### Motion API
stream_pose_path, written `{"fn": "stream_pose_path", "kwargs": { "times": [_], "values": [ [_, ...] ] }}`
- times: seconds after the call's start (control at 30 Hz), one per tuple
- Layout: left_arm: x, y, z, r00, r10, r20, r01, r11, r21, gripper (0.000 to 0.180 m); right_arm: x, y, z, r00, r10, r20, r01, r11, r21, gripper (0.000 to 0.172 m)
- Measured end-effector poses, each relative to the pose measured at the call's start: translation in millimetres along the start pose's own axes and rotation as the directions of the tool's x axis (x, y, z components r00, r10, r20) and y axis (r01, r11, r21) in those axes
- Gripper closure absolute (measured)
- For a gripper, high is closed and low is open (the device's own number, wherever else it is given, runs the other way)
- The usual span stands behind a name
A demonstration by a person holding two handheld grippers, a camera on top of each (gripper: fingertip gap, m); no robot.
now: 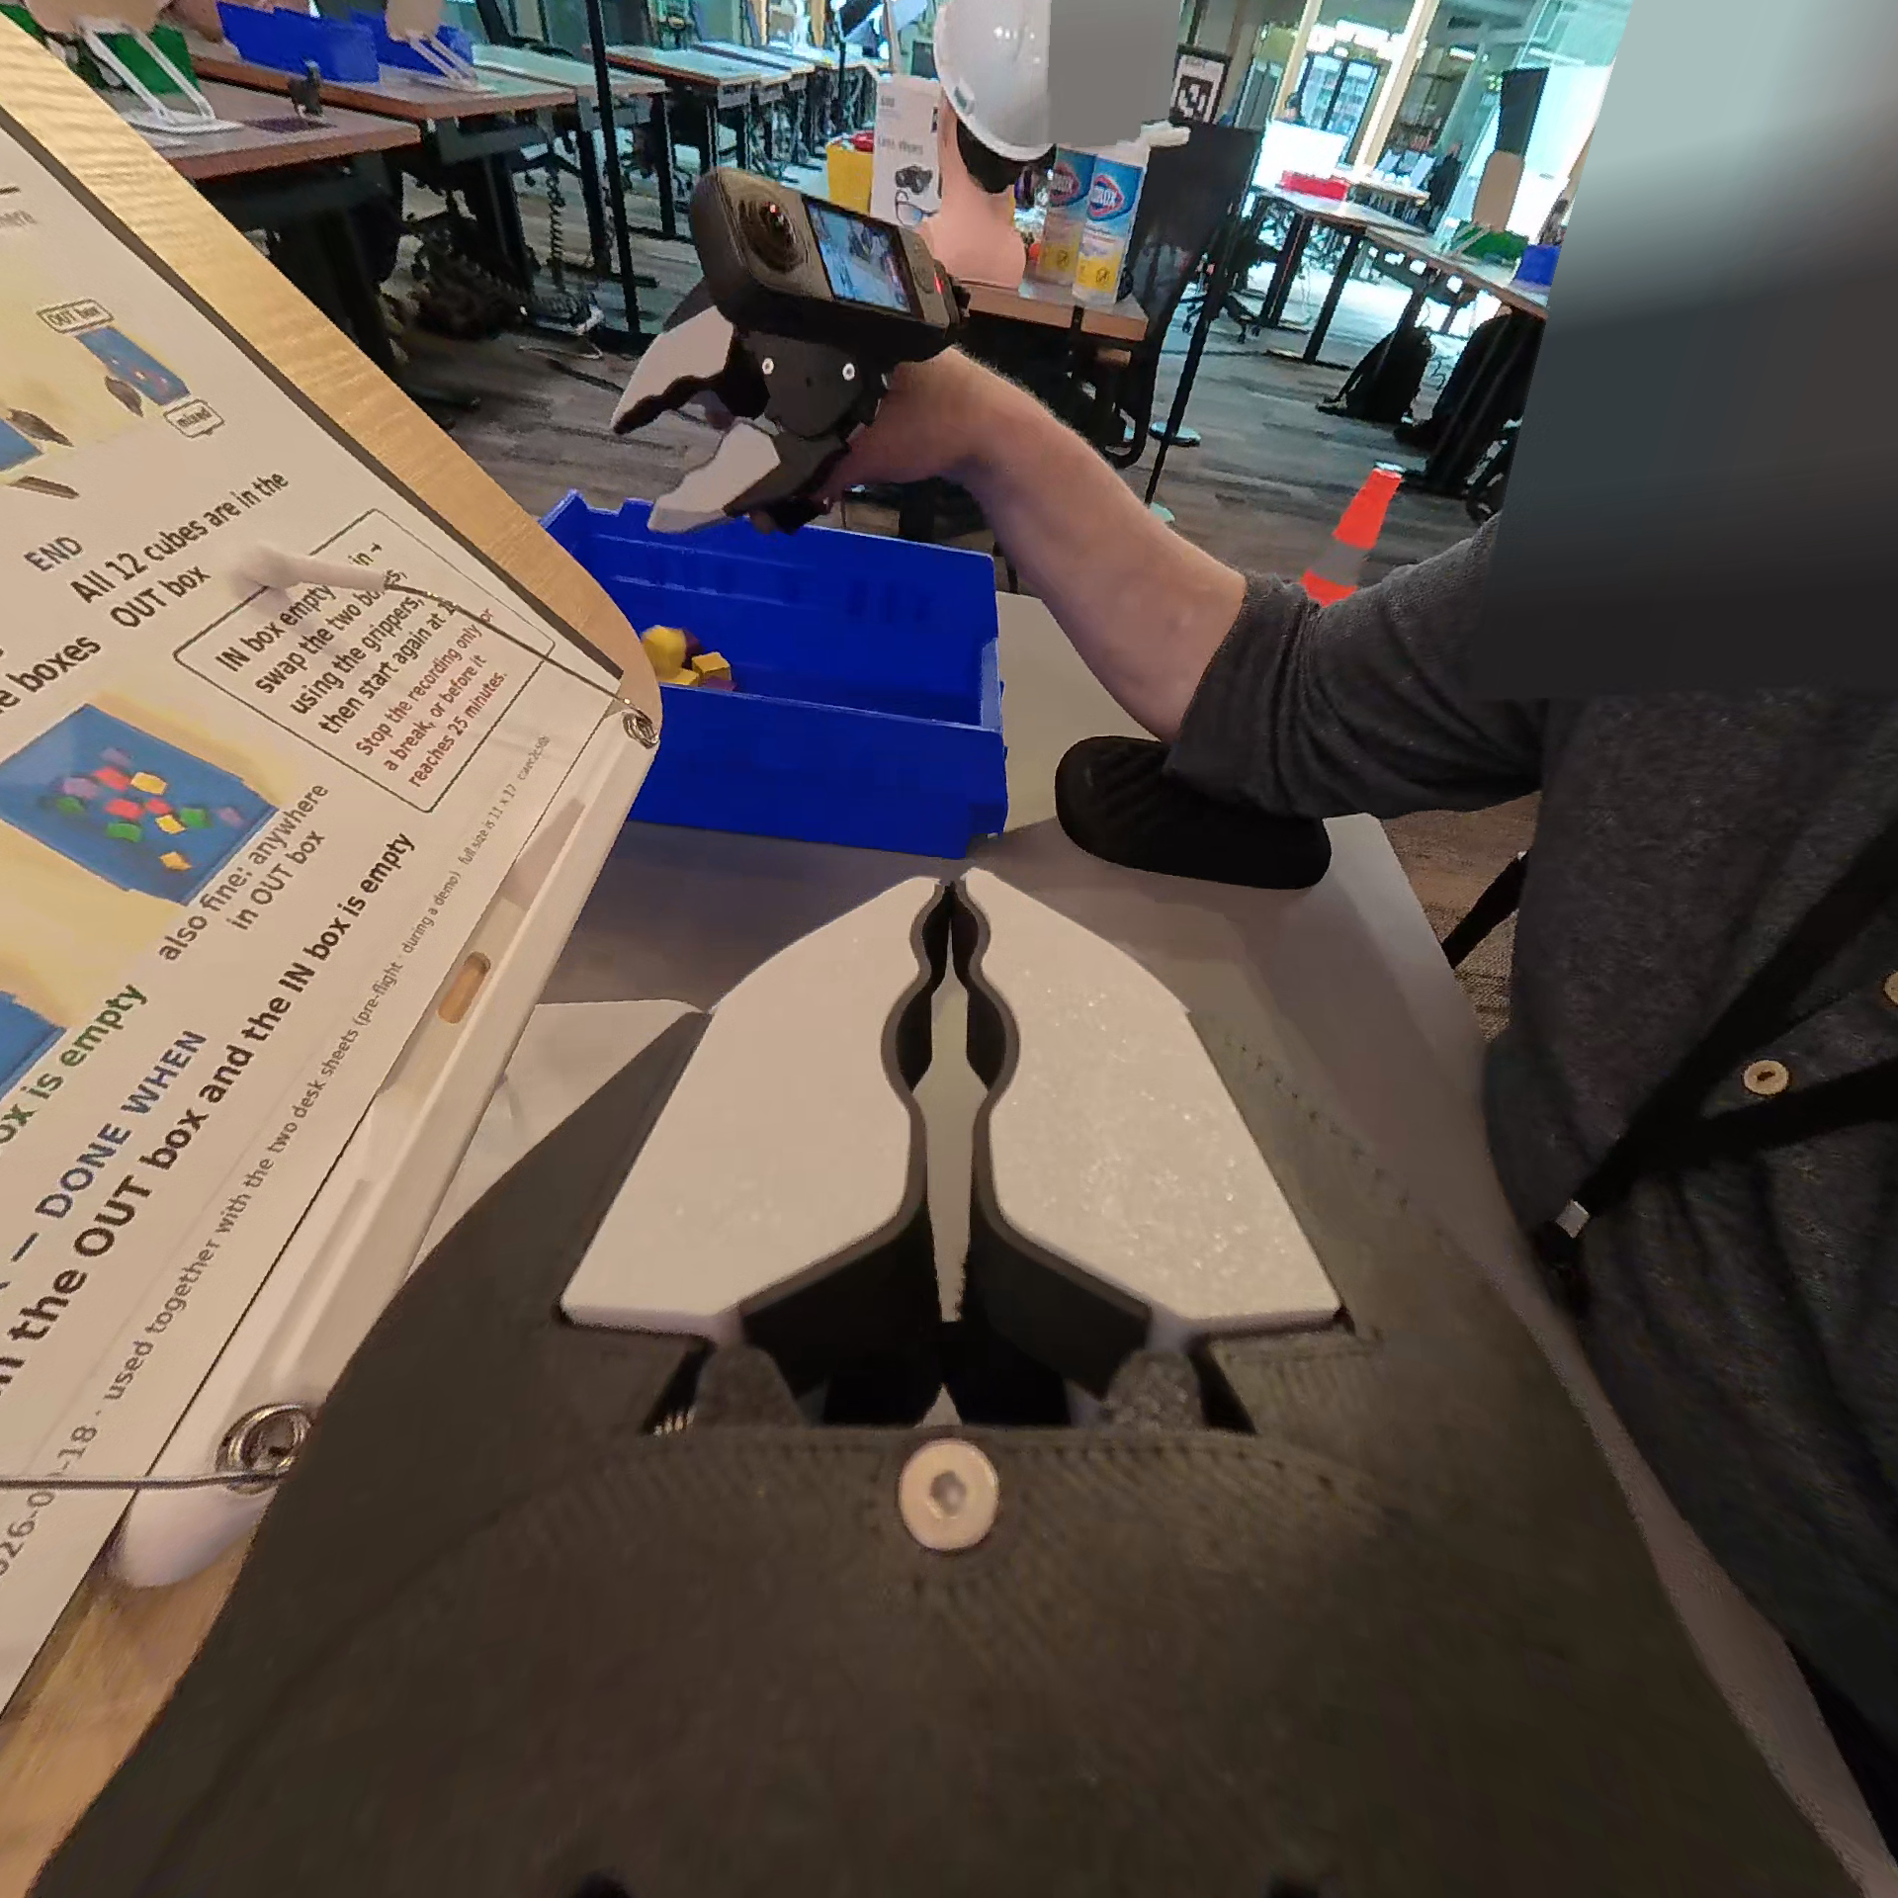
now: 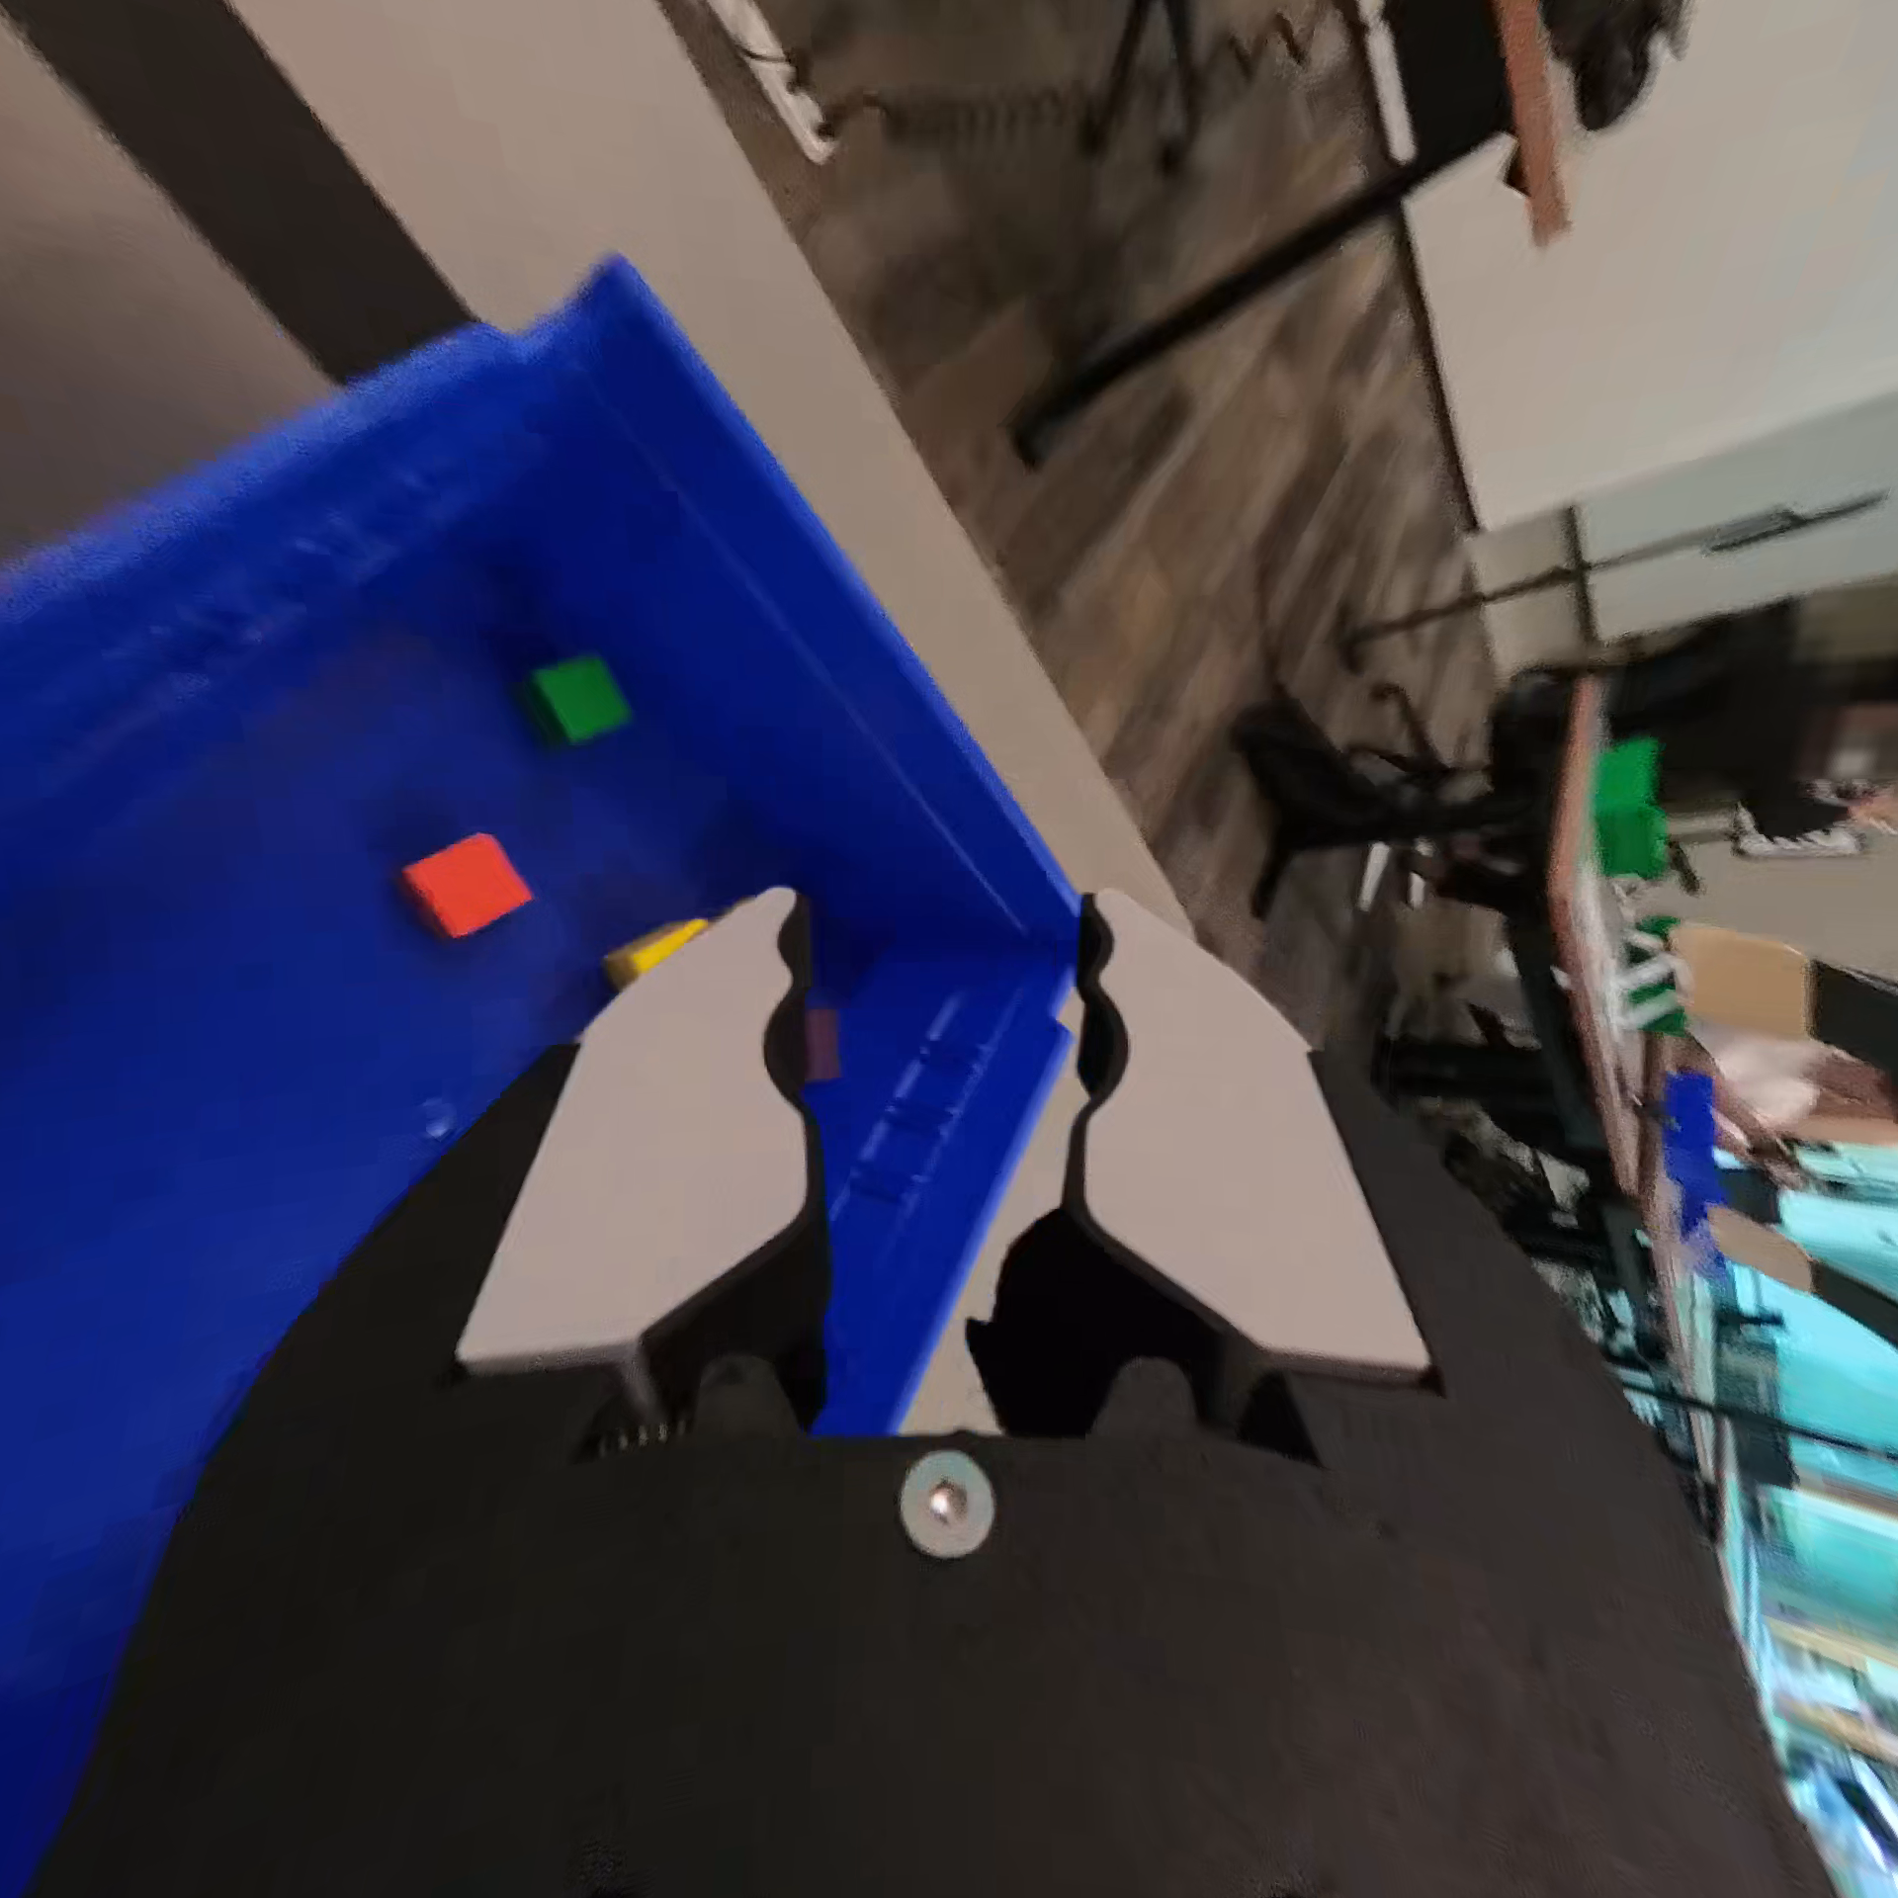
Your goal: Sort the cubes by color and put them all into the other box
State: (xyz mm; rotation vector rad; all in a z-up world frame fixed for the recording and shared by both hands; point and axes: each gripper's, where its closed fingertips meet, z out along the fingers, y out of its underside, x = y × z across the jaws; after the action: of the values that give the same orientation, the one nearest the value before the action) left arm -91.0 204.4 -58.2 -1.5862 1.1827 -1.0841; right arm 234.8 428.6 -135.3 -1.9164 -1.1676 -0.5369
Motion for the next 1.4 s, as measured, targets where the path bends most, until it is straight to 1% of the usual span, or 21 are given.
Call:
{"fn": "stream_pose_path", "kwargs": {
  "times": [0.07,0.13,0.2,0.27,0.33,0.43,0.47,0.53,0.57,0.63,0.7,0.8,0.9,1.03,1.07,1.17,1.23,1.3,1.4],
  "values": [
    [-2.3,0.8,-1.5,1.0,0.006,0.014,-0.006,1.0,-0.007,0.18,9.0,-2.2,-2.4,0.998,0.059,-0.03,-0.059,0.998,0.016,0.132],
    [-5.1,0.7,-5.5,0.999,0.018,0.036,-0.018,1.0,-0.014,0.18,14.0,-14.5,-10.5,0.994,0.1,-0.041,-0.096,0.991,0.088,0.14],
    [-9.9,0.4,-13.2,0.996,0.041,0.074,-0.039,0.999,-0.029,0.18,17.7,-22.7,-17.8,0.993,0.104,-0.063,-0.096,0.988,0.121,0.143],
    [-20.3,0.3,-28.1,0.987,0.067,0.149,-0.059,0.997,-0.059,0.18,15.5,-30.4,-22.0,0.995,0.076,-0.071,-0.065,0.987,0.146,0.143],
    [-36.5,-2.9,-53.6,0.96,0.093,0.262,-0.076,0.994,-0.074,0.18,13.4,-36.9,-23.7,0.995,0.052,-0.085,-0.038,0.986,0.16,0.144],
    [-58.2,-11.5,-103.0,0.913,0.072,0.401,-0.068,0.997,-0.026,0.178,8.6,-48.5,-26.6,0.995,0.038,-0.089,-0.02,0.98,0.197,0.147],
    [-67.9,-12.3,-121.8,0.885,0.062,0.461,-0.063,0.998,-0.013,0.176,5.9,-52.5,-27.4,0.996,0.028,-0.086,-0.009,0.978,0.21,0.147],
    [-92.9,-3.9,-163.2,0.79,0.067,0.609,-0.053,0.998,-0.04,0.172,4.4,-60.1,-29.2,0.994,0.014,-0.11,0.012,0.973,0.232,0.149],
    [-105.3,5.3,-183.4,0.738,0.068,0.671,-0.03,0.997,-0.068,0.17,3.2,-63.2,-29.6,0.993,0.011,-0.115,0.017,0.971,0.239,0.149],
    [-125.5,27.0,-218.6,0.655,0.053,0.754,0.042,0.993,-0.107,0.168,-3.4,-67.9,-29.1,0.995,-0.005,-0.1,0.03,0.969,0.247,0.15],
    [-142.3,46.4,-250.1,0.578,0.022,0.816,0.101,0.99,-0.099,0.166,-4.7,-71.1,-28.6,0.993,-0.017,-0.118,0.047,0.967,0.252,0.15],
    [-162.8,77.3,-274.6,0.532,-0.066,0.844,0.199,0.979,-0.049,0.163,-9.2,-78.5,-29.0,0.993,-0.016,-0.118,0.049,0.96,0.275,0.151],
    [-184.4,116.0,-284.6,0.49,-0.114,0.864,0.303,0.952,-0.047,0.159,-15.1,-84.1,-28.6,0.993,-0.03,-0.116,0.062,0.957,0.282,0.152],
    [-214.5,171.8,-300.8,0.333,-0.151,0.931,0.468,0.884,-0.024,0.162,-20.5,-86.3,-25.7,0.994,-0.041,-0.105,0.069,0.957,0.283,0.152],
    [-219.7,184.0,-301.6,0.305,-0.164,0.938,0.503,0.864,-0.012,0.159,-22.2,-86.7,-25.3,0.994,-0.045,-0.1,0.072,0.957,0.282,0.152],
    [-232.1,213.3,-301.1,0.249,-0.187,0.95,0.567,0.824,0.014,0.158,-25.3,-88.6,-24.5,0.994,-0.056,-0.099,0.082,0.956,0.281,0.152],
    [-239.1,233.4,-307.3,0.189,-0.154,0.97,0.61,0.792,0.006,0.154,-27.4,-91.0,-25.2,0.993,-0.062,-0.097,0.088,0.953,0.288,0.152],
    [-243.6,249.8,-310.4,0.157,-0.117,0.981,0.651,0.759,-0.014,0.151,-31.5,-93.1,-25.6,0.994,-0.074,-0.086,0.096,0.952,0.292,0.152],
    [-251.5,263.7,-314.0,0.118,-0.072,0.99,0.671,0.741,-0.027,0.151,-35.0,-94.9,-24.8,0.992,-0.09,-0.089,0.112,0.952,0.286,0.152]
  ]
}}
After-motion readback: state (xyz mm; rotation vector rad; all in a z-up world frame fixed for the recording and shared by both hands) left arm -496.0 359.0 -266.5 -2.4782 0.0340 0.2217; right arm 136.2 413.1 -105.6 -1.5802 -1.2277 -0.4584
